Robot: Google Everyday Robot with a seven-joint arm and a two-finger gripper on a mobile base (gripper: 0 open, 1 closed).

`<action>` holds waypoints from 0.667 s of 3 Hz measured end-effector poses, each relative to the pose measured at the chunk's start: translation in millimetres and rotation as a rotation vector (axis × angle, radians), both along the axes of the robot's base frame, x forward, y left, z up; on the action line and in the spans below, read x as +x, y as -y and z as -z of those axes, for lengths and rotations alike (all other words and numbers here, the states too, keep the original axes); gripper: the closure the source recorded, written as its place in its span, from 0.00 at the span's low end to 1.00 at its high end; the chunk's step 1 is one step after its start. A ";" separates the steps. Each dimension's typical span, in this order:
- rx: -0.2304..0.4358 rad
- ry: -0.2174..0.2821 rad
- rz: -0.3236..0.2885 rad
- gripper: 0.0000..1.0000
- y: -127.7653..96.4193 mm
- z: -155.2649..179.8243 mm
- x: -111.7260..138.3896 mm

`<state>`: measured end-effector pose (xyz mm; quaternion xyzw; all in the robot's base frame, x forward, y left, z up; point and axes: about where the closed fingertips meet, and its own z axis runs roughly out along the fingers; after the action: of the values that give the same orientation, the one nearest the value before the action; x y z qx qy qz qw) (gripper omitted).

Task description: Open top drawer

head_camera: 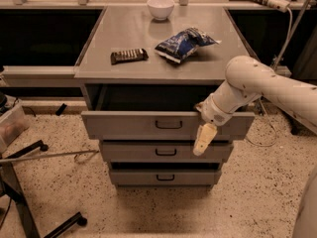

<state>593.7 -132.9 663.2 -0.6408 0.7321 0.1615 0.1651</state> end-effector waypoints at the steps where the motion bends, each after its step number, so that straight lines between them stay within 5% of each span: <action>1: 0.001 -0.006 -0.006 0.00 -0.1 2.8 -3.3; 2: 0.031 -0.019 -0.007 0.00 2.1 -2.8 -28.8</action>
Offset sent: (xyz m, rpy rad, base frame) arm -0.1205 -0.0209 -0.0201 0.0716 0.1315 0.0040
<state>564.9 -134.9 666.0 -0.6392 0.7288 0.1794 0.1677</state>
